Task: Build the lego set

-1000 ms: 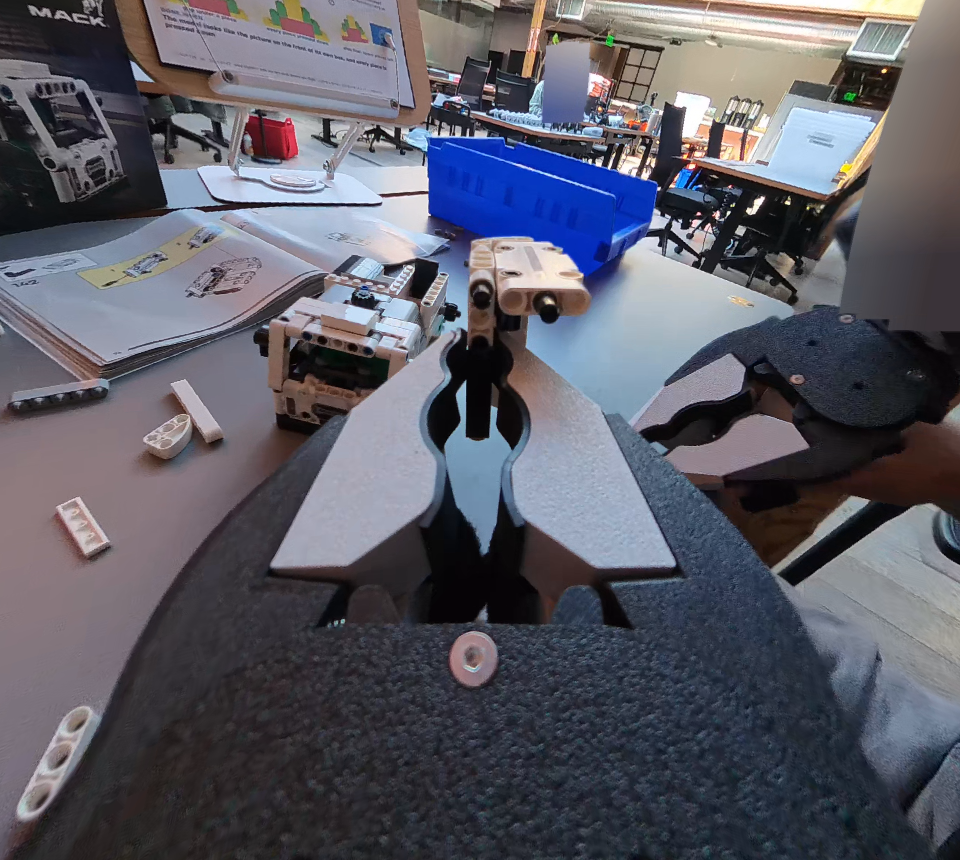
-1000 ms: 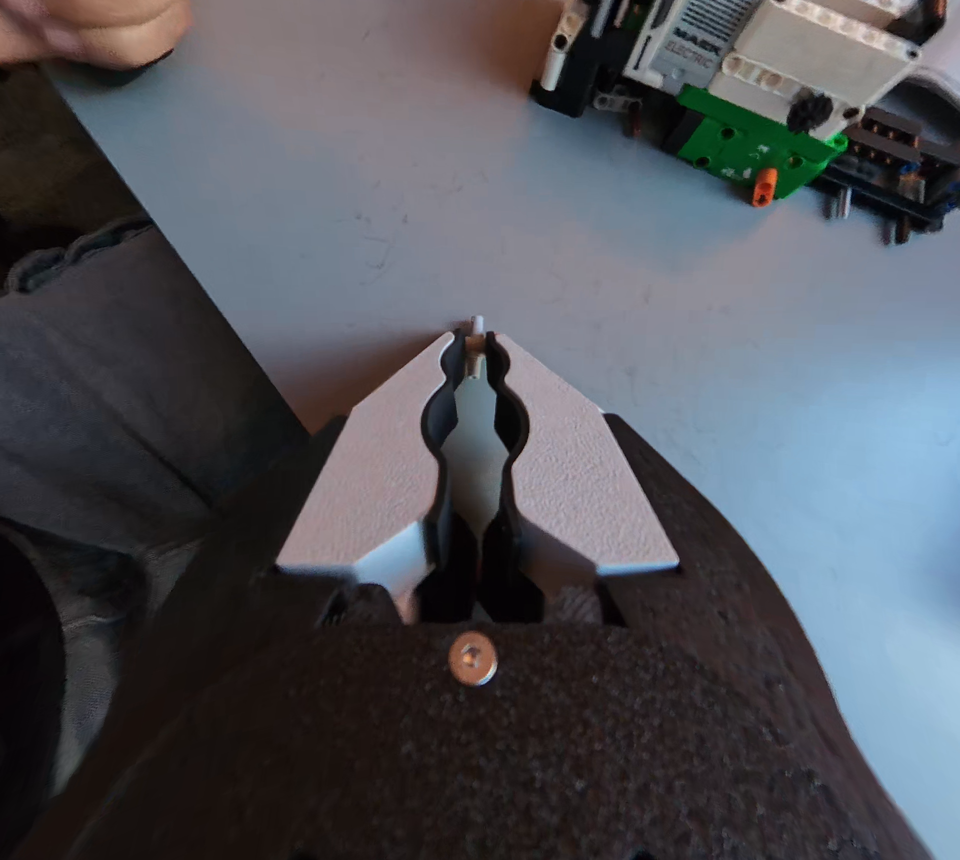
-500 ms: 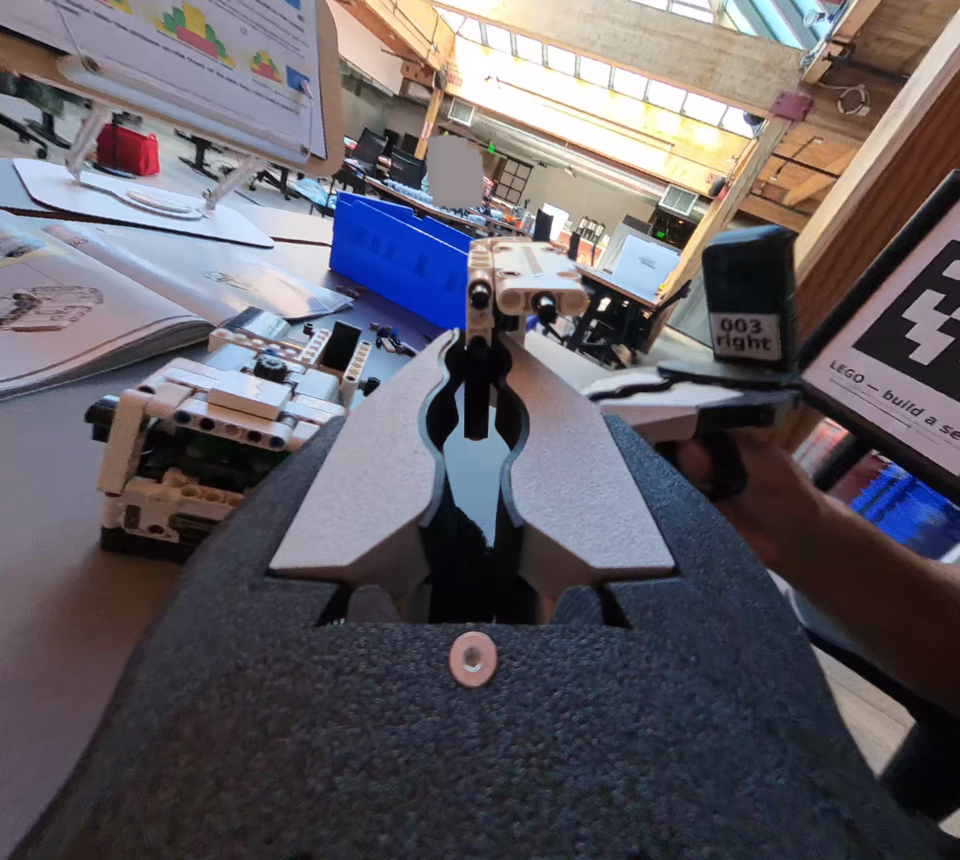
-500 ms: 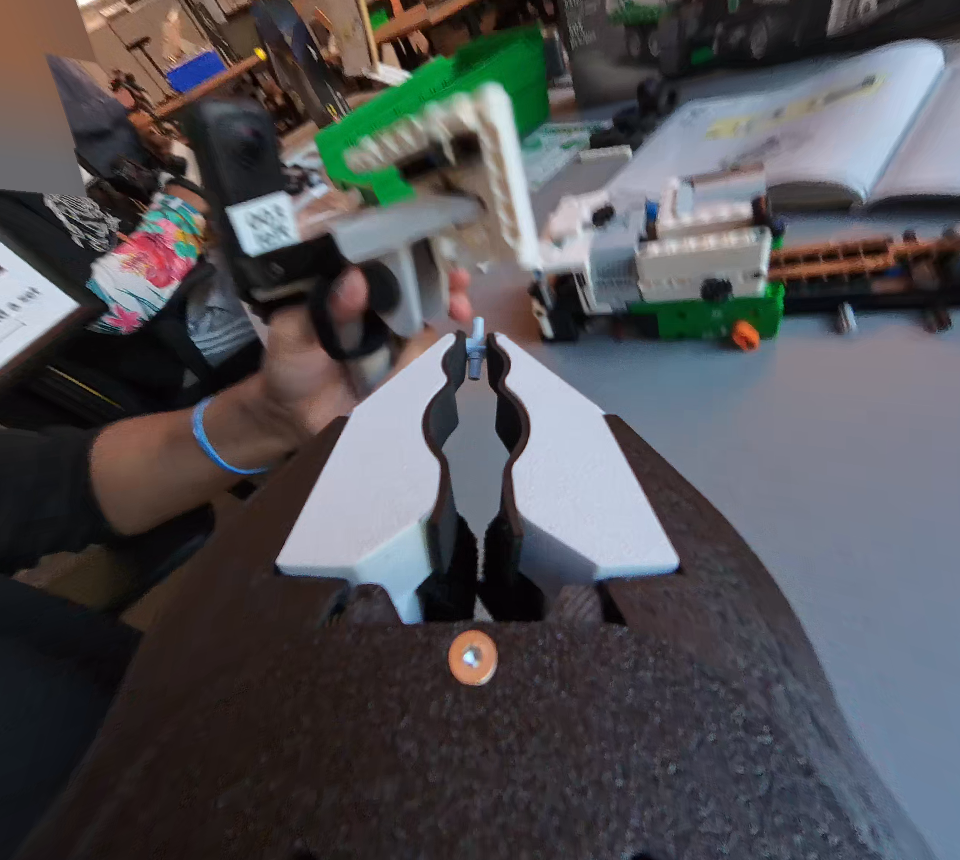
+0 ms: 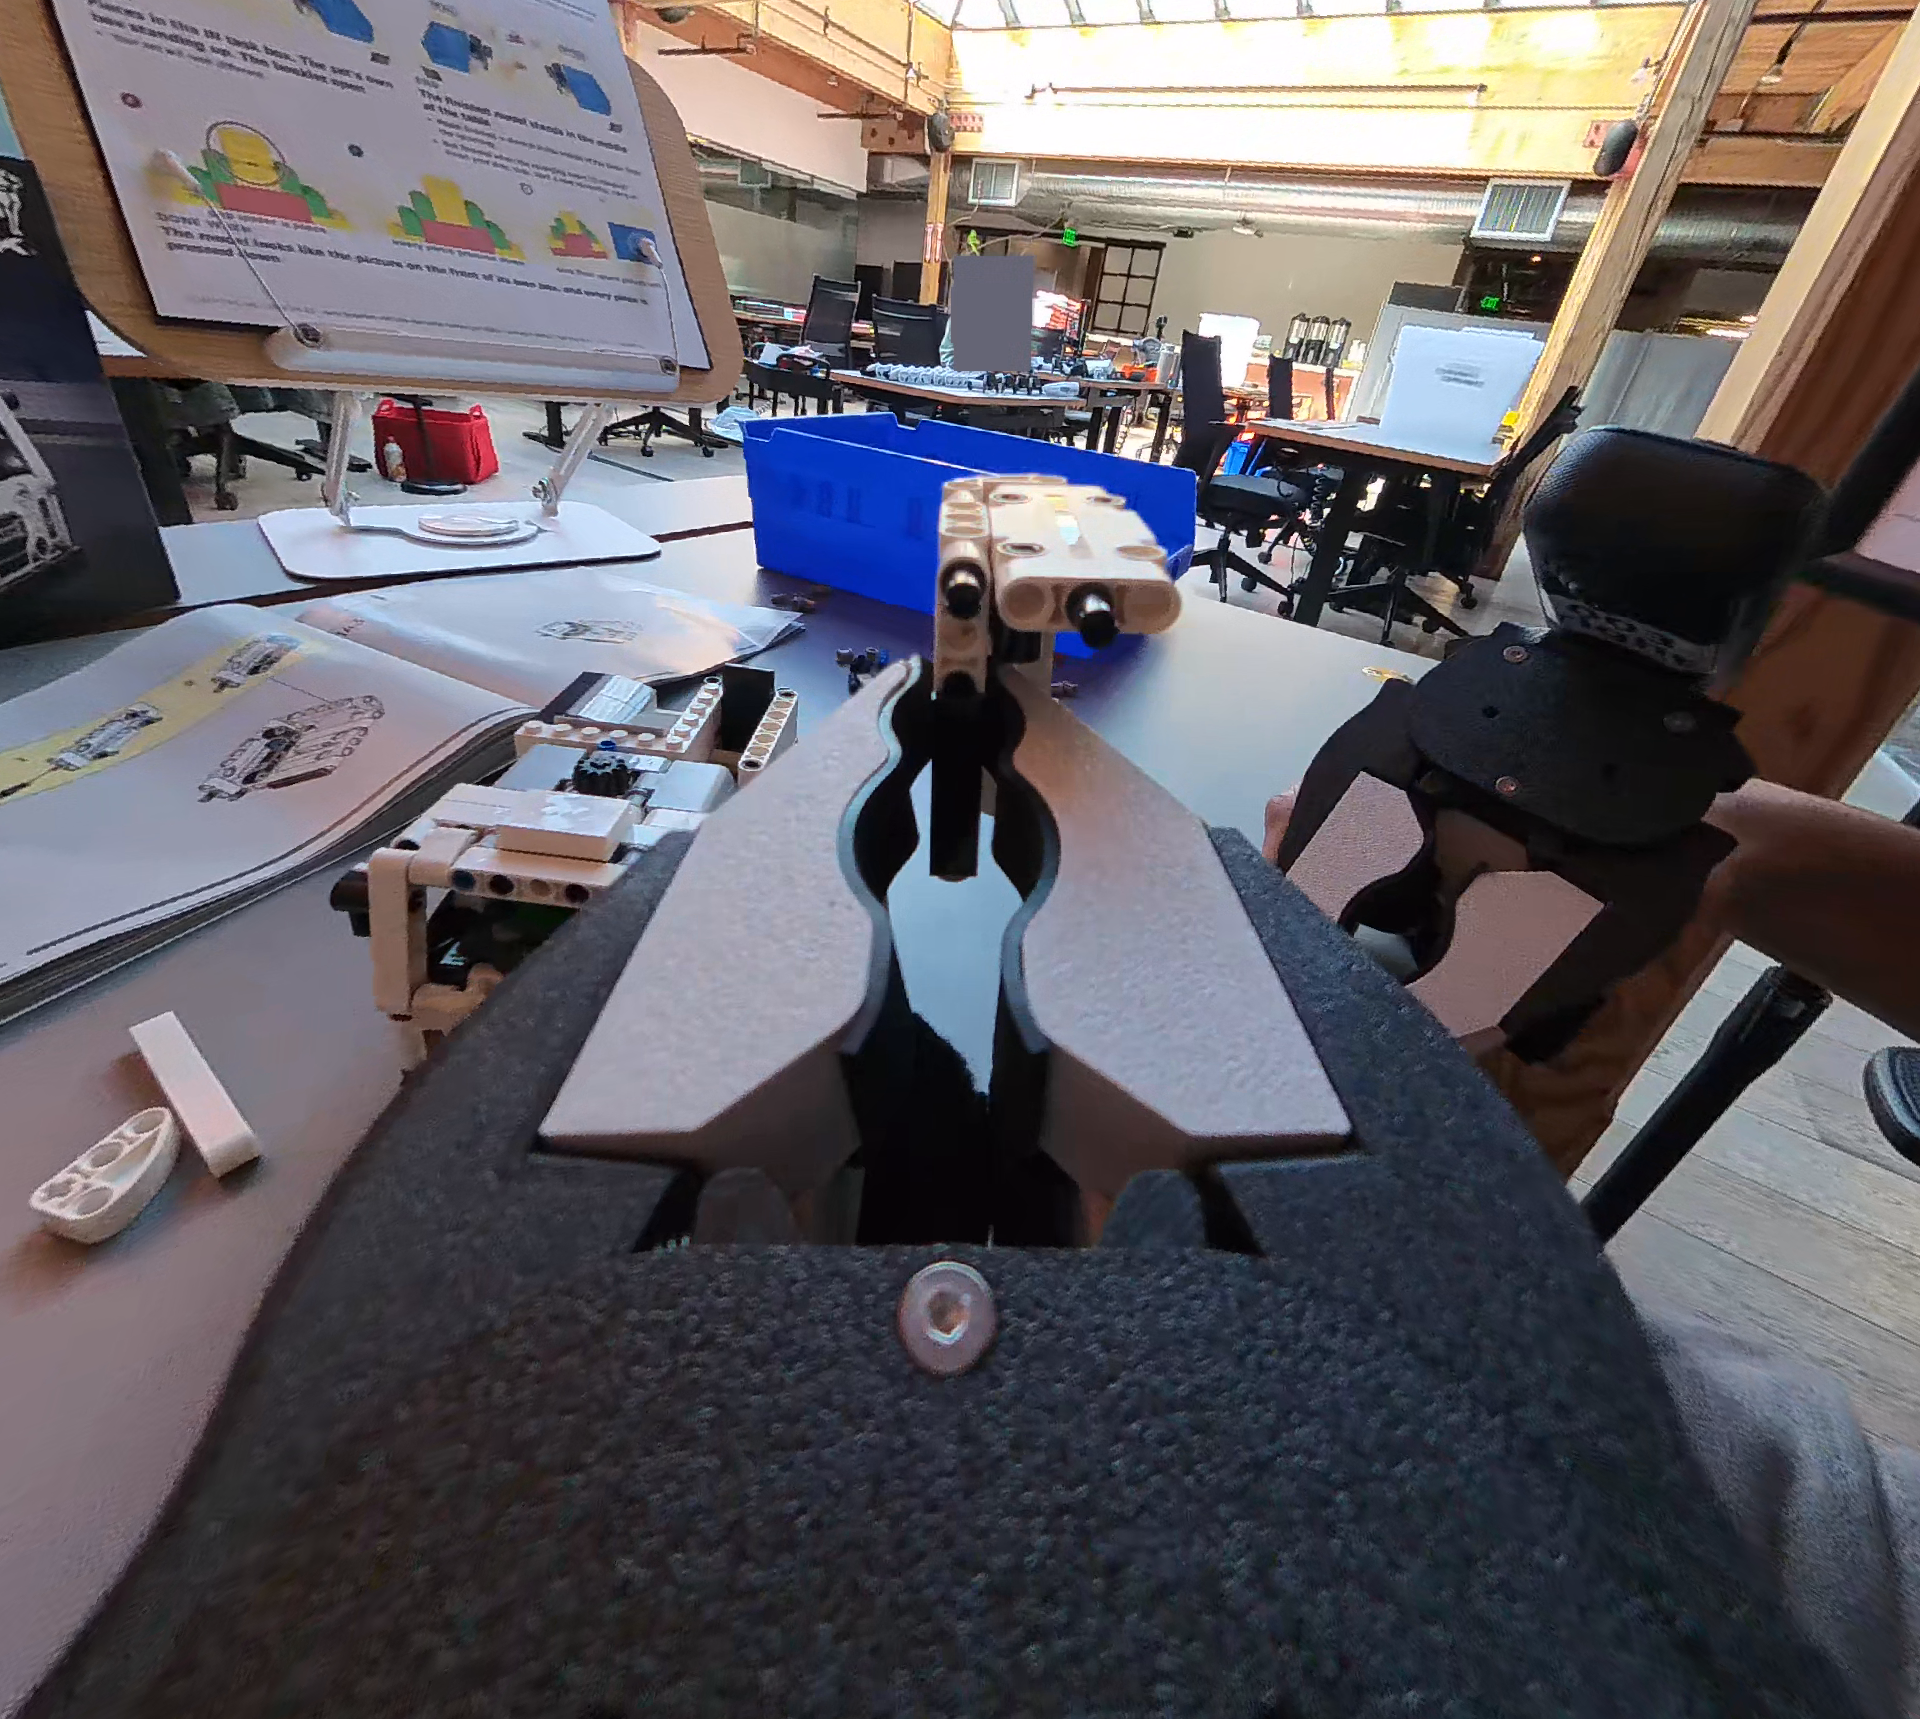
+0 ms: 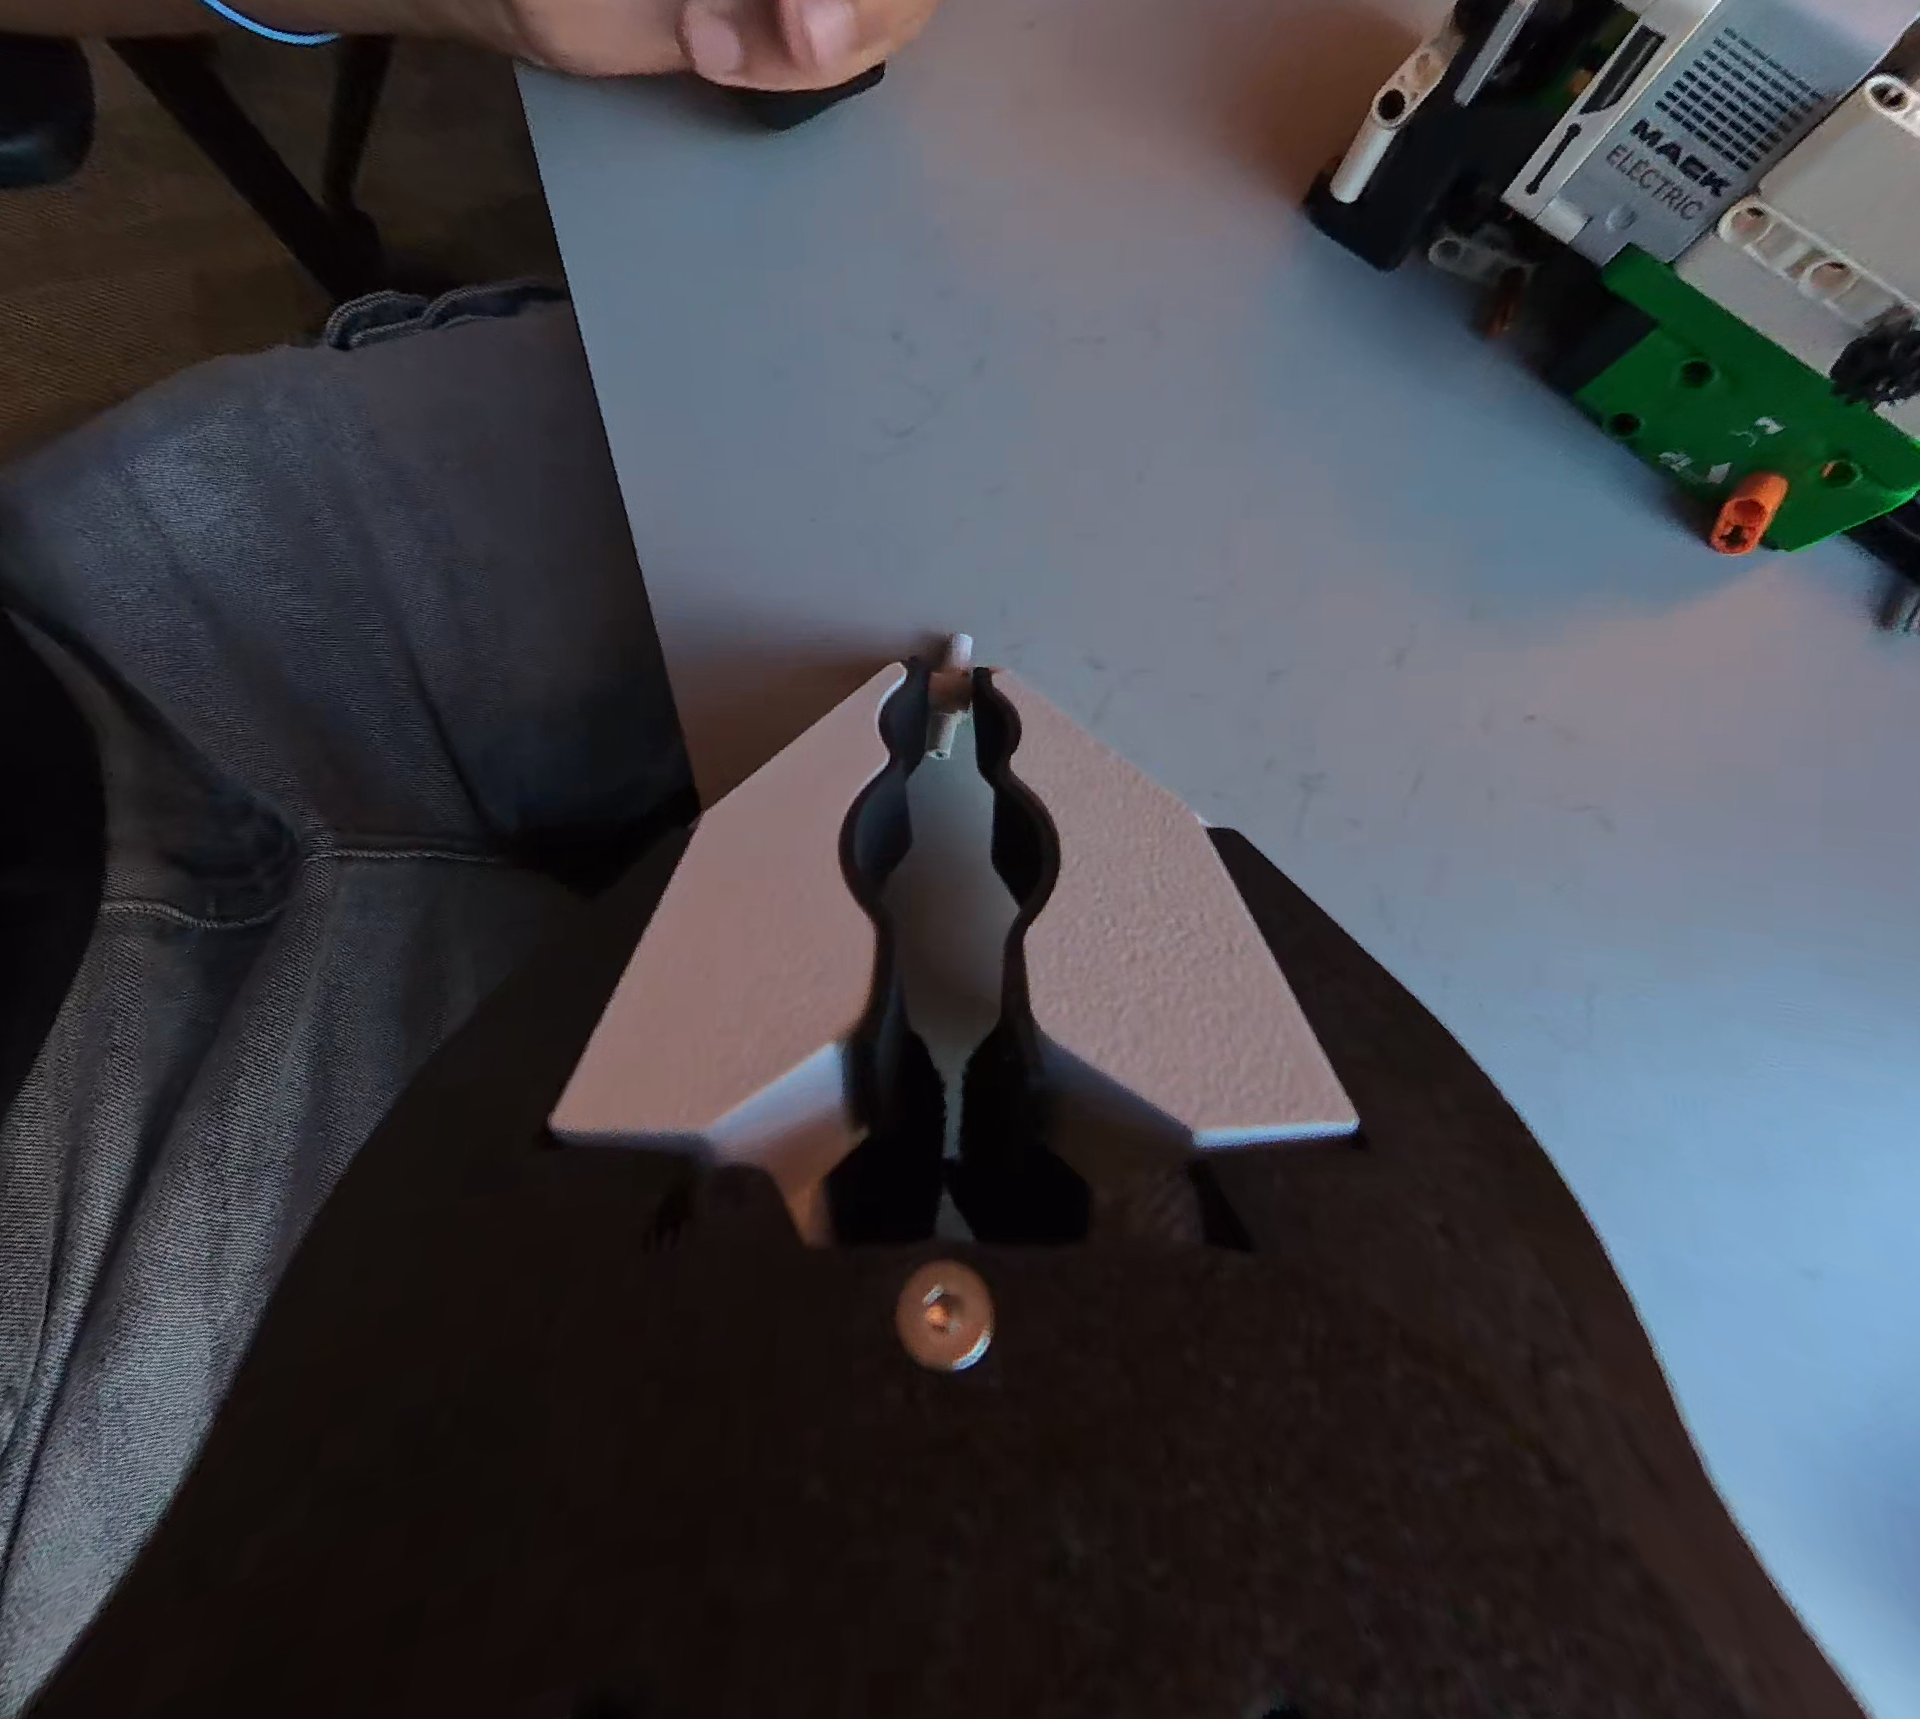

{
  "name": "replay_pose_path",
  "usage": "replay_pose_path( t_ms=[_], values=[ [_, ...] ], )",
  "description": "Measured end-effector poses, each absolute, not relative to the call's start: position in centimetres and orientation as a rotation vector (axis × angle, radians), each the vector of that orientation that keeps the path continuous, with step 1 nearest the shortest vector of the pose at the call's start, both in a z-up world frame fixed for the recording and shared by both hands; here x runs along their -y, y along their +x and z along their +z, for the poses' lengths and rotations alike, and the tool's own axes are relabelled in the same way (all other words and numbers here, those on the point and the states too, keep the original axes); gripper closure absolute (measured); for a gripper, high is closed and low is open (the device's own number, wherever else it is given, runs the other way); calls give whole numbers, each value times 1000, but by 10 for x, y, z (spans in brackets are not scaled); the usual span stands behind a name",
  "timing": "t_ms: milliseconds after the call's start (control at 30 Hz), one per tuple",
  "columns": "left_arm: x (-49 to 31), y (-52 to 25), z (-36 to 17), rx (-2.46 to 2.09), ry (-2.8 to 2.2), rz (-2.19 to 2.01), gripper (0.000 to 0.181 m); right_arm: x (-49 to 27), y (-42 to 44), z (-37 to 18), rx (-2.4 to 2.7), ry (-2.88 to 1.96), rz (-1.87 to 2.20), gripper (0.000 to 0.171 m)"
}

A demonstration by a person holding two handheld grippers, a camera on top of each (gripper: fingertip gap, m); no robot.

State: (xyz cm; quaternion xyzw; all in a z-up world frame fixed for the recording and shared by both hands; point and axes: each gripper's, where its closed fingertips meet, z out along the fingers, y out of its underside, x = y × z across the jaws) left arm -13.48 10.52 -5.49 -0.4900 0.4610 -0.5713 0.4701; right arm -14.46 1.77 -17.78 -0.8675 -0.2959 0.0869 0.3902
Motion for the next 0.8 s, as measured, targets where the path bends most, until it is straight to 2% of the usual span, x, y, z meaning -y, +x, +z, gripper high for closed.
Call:
replay_pose_path(
  t_ms=[600, 800],
  values=[
    [-96, -131, -60, -1200, -1183, -1375, 175, -7, -142, -177, 561, -2245, 206, 157],
    [-96, -130, -60, -1200, -1185, -1377, 175, -15, -140, -178, 611, -2230, 122, 167]
  ],
)
